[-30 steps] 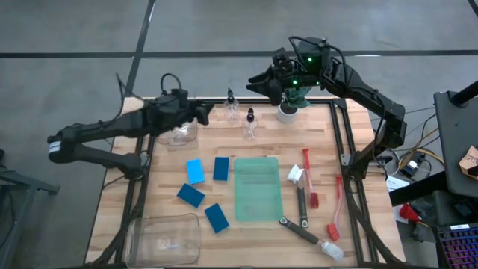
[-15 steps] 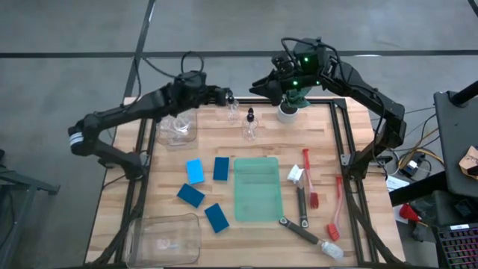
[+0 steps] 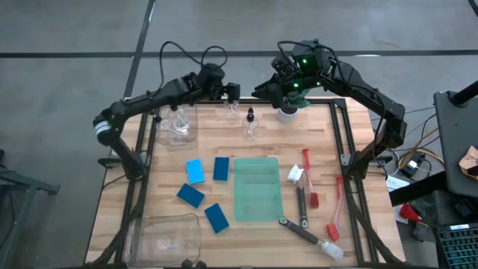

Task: Pick & Place Kitchen Sink Supplies
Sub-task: Put the transparent soap dispenser into the top transparent bin

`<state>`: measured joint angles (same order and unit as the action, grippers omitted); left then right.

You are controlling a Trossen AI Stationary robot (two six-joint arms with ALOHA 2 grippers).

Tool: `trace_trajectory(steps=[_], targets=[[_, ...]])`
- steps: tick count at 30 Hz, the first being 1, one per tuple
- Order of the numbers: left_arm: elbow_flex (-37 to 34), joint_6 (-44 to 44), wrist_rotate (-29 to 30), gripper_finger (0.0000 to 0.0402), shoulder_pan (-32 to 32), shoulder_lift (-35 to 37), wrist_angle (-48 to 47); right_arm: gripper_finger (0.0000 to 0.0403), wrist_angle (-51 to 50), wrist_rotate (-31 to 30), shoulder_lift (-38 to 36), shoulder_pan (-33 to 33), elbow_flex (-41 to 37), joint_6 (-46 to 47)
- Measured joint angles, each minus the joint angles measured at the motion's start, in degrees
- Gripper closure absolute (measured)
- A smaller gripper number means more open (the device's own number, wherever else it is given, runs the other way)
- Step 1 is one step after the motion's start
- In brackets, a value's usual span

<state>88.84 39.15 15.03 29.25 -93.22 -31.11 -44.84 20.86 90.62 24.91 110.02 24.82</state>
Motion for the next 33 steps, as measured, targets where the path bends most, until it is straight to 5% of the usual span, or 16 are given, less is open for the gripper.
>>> trace_trajectory(steps=[27,33], targets=[[0.87,-3.25,0.26,0.0122,0.73,-5.27,-2.39,0.0209,-0.07,0.11,-0.12,0.0,0.0,-2.56],[0.83,-4.29,-0.2,0.0148,1.26,-5.33,-3.49,0.0209,-0.08,0.09,-0.12,0.0,0.0,-2.56]])
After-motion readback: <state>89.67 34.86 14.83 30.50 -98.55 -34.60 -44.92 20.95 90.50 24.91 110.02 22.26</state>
